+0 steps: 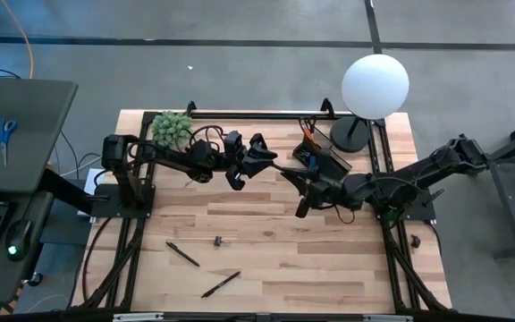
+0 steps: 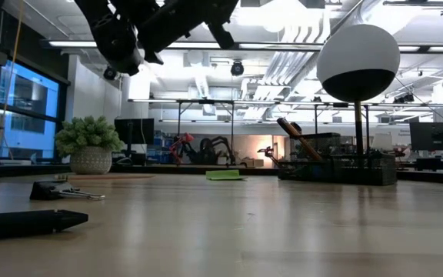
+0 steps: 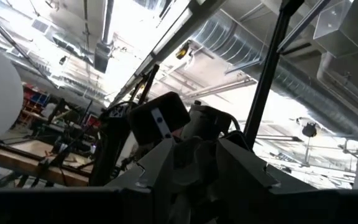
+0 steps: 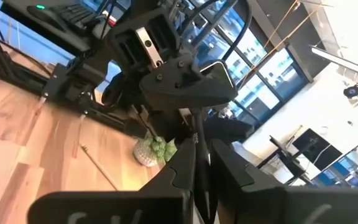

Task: Pick and place office supplies into organizer
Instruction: Put the black pen into the black desk organizer

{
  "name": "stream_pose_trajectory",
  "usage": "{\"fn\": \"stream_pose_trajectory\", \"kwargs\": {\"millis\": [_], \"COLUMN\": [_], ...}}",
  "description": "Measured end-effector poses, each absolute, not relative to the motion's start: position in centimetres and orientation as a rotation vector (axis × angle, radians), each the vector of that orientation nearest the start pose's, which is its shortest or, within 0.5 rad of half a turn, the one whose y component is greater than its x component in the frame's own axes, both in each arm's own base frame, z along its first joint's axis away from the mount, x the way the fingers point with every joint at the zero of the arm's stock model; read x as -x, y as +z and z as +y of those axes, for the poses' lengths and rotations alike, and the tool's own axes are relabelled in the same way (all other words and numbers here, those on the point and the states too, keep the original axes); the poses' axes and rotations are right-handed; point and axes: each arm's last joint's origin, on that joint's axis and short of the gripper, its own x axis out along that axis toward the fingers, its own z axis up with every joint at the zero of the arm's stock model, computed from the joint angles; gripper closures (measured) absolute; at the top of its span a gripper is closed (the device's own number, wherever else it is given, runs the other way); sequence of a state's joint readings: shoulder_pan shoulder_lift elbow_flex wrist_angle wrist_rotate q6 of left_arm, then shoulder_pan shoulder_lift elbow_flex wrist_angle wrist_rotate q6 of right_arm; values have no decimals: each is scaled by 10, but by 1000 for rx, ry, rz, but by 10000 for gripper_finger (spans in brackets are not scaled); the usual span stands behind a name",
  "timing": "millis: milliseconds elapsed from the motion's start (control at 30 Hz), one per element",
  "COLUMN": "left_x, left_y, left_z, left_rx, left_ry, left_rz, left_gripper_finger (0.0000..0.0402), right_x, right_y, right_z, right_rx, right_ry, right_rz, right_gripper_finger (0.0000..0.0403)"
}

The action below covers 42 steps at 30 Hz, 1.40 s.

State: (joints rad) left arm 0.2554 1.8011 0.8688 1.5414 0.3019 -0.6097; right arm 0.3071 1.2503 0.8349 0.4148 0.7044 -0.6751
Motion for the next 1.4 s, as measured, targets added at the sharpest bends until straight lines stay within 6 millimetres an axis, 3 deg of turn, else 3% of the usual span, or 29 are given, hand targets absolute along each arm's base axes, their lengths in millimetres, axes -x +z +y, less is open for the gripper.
{"fn": "stream_pose_trajectory", "kwargs": {"millis": [100,300,667,900,1233,1400], "left_x": [-344,-344,-349,-351,-352,-350], "left_y": [254,253,246,243,239,232], "left_z": [81,81,82,82,82,91], "left_rx": [410,346,301,290,271,254], "left_ry": [-213,-186,-141,-131,-137,-302], "left_rz": [-549,-544,-466,-434,-383,-240], "left_gripper_finger": [312,393,400,401,402,402], "right_x": [-268,-273,-293,-307,-310,-301], "right_y": [308,302,270,251,249,235], "right_z": [64,63,46,37,22,18], "right_rx": [653,633,518,443,345,292], "right_ry": [-375,-364,-302,-222,-287,-290], "right_rz": [149,164,282,327,326,493], "right_gripper_finger": [384,376,339,338,348,348]}}
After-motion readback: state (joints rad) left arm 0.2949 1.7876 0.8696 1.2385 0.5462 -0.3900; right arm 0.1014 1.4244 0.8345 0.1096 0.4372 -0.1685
